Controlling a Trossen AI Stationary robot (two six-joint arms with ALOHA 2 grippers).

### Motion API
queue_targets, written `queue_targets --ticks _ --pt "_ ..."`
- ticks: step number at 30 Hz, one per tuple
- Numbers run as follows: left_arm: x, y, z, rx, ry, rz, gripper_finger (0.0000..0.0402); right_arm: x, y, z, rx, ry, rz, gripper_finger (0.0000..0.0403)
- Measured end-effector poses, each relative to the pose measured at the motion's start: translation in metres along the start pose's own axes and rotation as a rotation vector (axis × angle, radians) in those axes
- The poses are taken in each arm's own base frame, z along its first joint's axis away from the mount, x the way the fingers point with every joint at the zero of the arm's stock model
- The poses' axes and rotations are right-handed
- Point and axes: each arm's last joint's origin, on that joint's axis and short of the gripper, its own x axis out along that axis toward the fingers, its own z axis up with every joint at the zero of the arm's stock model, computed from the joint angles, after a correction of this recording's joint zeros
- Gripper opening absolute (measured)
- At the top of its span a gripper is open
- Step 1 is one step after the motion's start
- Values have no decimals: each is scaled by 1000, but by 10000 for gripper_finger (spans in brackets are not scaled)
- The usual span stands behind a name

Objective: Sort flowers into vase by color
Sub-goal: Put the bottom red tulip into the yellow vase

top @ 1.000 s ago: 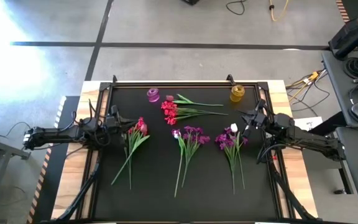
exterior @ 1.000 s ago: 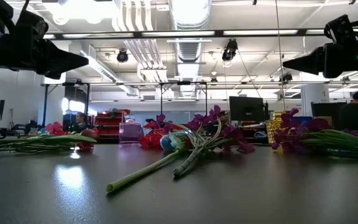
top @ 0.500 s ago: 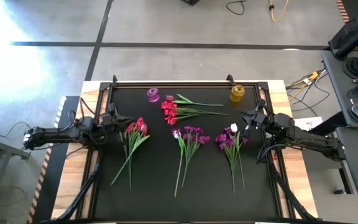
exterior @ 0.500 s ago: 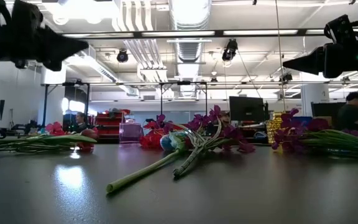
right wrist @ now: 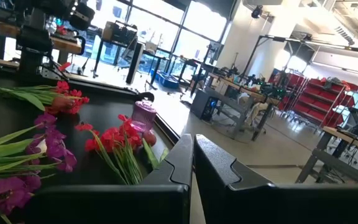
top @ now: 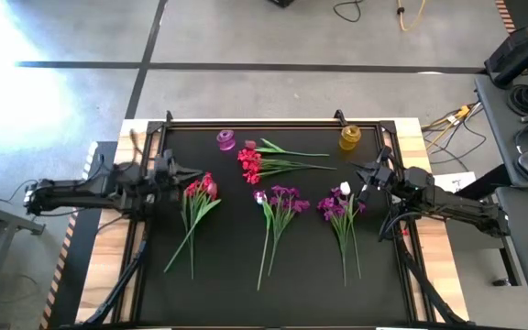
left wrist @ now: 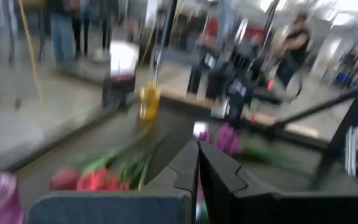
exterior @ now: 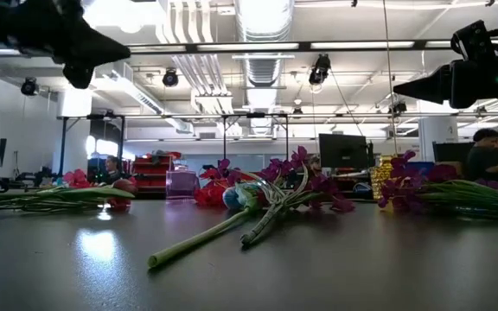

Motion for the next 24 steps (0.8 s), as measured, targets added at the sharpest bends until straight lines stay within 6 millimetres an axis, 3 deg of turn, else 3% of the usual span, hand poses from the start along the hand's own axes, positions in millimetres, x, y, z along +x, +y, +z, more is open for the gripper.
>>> queue_targets --ticks 11,18,24 --pt "47 -23 36 -12 571 184 0 0 0 0 0 0 0 9" --pt "78 -38 30 -33 864 313 0 0 0 0 0 0 0 9" --pt "79 -40 17 -188 1025 480 0 0 0 0 0 0 0 9"
